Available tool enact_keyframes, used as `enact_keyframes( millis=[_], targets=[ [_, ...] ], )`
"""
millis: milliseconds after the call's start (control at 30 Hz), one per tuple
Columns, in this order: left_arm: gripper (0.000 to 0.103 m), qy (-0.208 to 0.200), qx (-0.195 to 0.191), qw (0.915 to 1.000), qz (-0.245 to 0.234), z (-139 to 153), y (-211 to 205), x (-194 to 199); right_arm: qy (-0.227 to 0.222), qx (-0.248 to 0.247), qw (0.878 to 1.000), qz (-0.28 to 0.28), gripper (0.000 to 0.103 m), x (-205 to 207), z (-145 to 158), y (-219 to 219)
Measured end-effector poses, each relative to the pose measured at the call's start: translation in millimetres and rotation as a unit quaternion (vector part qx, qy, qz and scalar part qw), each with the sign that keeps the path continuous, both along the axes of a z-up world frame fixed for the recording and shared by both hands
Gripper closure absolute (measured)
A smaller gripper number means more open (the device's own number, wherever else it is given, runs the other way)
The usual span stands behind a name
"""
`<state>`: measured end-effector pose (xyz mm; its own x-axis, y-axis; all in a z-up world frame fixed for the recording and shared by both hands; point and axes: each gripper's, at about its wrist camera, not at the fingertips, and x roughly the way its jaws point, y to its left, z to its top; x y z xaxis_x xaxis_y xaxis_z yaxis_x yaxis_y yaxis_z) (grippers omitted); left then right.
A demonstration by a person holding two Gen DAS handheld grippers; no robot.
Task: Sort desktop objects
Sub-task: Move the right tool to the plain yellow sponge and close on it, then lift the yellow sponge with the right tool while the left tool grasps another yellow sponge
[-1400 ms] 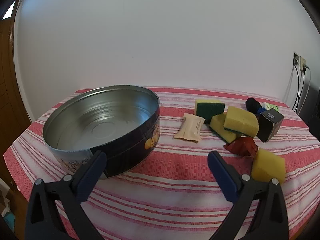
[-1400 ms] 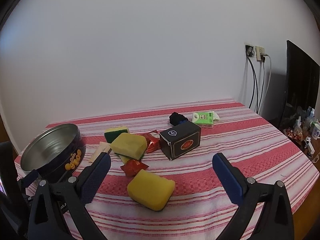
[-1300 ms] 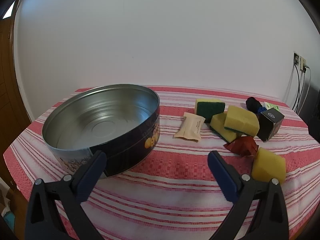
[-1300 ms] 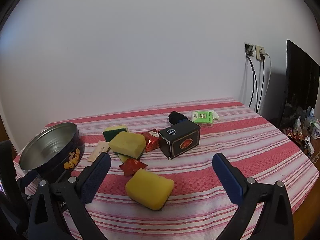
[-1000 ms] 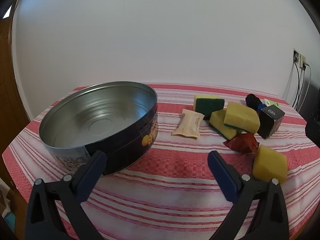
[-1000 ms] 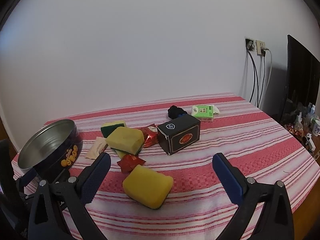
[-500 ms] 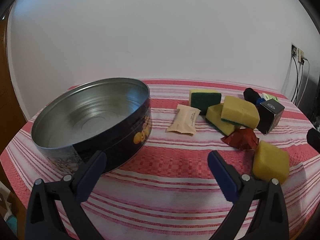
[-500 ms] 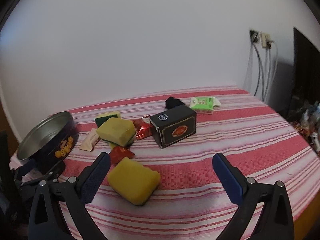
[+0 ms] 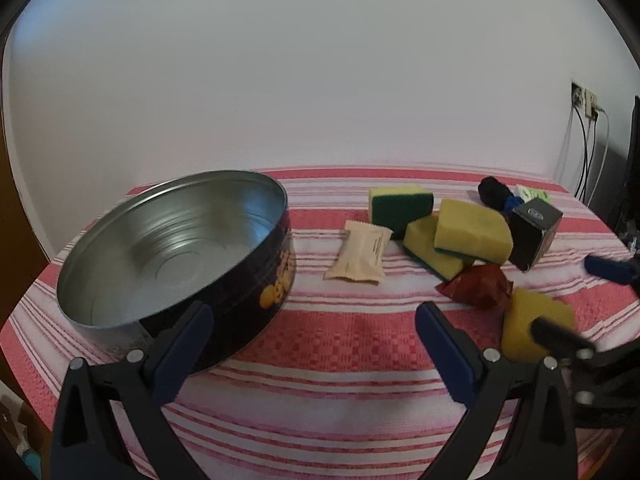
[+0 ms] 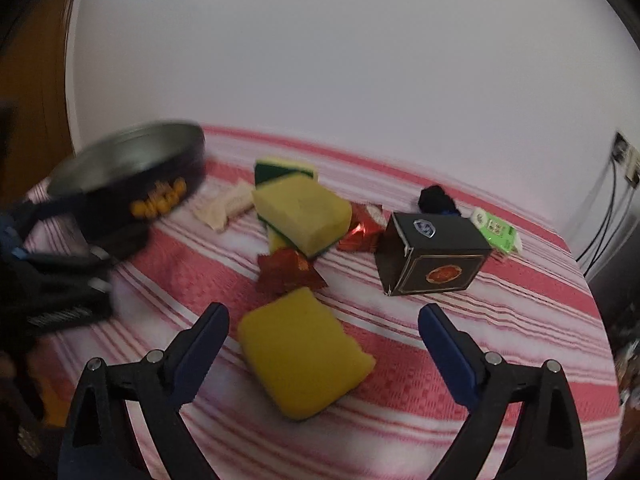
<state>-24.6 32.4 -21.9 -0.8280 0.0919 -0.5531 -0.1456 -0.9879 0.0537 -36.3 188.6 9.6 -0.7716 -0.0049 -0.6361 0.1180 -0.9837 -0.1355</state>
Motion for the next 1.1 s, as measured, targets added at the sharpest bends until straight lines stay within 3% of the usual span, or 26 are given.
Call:
enact_keyframes(
  millis=[267,433,567,667,733,900,1033,1100],
  targets=[
    [0.001,-0.002,0.004,1.0,0.003,5.7,0.8,-7.9,-0.089,-0.063,0.994,0.032,0.006,-29.6,-23.9,11.5],
    [0.001,-0.007,0.006,1.0,0.0,6.7,5.7,-11.4,-0.099,-0.044,0.992,0.066,0.031,-26.5,-34.6,3.0],
    [0.001,-0.012,0.003,0.9999,-0.008,6.0,13.9,-13.4,-0.094,-0.052,0.992,0.062,0.035,-18.5,-31.6,10.1],
    [0.001,-0.007,0.001,0.9998,-0.019,7.6,22.5,-15.6,-0.064,-0.083,0.993,0.051,0.036,-9.5,-20.5,24.1],
    [0.001,-0.002,0.001,0.9995,-0.03,10.1,30.6,-18.9,-0.021,-0.116,0.993,0.027,0.036,-0.9,-6.5,40.9],
    [0.001,-0.003,0.015,0.9963,-0.084,17.9,64.6,-37.2,0.077,-0.168,0.979,-0.084,0.035,16.6,8.4,85.7],
    [0.001,-0.011,-0.015,0.9936,-0.112,15.1,99.6,-52.2,0.091,-0.178,0.973,-0.117,0.035,20.6,1.7,95.2],
    [0.001,-0.021,-0.012,0.9916,-0.127,12.8,113.1,-58.6,0.103,-0.19,0.968,-0.125,0.035,25.0,2.1,98.8]
  ],
)
